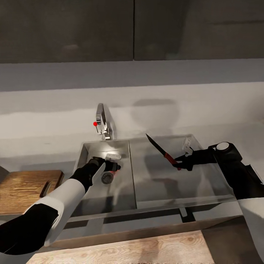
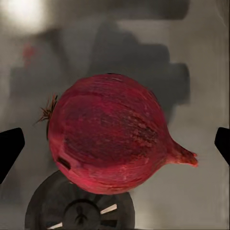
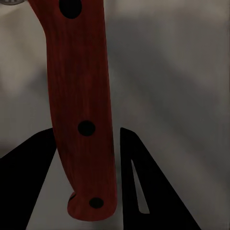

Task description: In the kitchen, take the Vidalia onion out of the sink, dice it on the chopping board with the paring knife, put the diced onion into the bowl on the countertop, then place both the paring knife and the chopping board into the sink.

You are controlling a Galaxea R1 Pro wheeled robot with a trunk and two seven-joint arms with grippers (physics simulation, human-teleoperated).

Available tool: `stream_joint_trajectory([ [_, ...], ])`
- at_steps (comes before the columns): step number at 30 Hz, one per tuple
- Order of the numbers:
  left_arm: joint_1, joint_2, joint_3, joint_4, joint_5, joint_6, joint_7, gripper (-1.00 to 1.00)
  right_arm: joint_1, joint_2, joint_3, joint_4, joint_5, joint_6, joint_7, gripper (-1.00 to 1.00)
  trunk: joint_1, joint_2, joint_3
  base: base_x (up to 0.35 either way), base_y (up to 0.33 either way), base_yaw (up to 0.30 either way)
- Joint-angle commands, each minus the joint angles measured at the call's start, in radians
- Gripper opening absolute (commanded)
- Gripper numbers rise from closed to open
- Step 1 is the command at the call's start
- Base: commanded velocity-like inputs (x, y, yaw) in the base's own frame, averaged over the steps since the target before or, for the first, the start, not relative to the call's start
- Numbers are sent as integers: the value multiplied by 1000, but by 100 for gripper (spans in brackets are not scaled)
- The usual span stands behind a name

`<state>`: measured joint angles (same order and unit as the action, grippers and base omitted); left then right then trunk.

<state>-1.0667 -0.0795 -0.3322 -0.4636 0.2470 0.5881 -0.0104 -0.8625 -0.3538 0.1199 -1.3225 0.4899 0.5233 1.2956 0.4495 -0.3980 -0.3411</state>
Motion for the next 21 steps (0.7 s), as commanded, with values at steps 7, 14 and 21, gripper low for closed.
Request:
stream_joint_trajectory([
  [7, -1, -8, -5, -1, 5, 4, 1, 100, -1, -1, 1, -1, 4, 9, 4, -100, 1, -2, -7, 0, 0, 0],
  [14, -1, -8, -5, -1, 5, 4, 1, 100, -1, -1, 1, -1, 4, 9, 4, -100, 1, -2, -8, 0, 0, 0],
  [21, -1, -5, -5, -1, 6, 4, 1, 100, -1, -1, 1, -1, 4, 9, 4, -100, 1, -2, -14, 0, 0, 0],
])
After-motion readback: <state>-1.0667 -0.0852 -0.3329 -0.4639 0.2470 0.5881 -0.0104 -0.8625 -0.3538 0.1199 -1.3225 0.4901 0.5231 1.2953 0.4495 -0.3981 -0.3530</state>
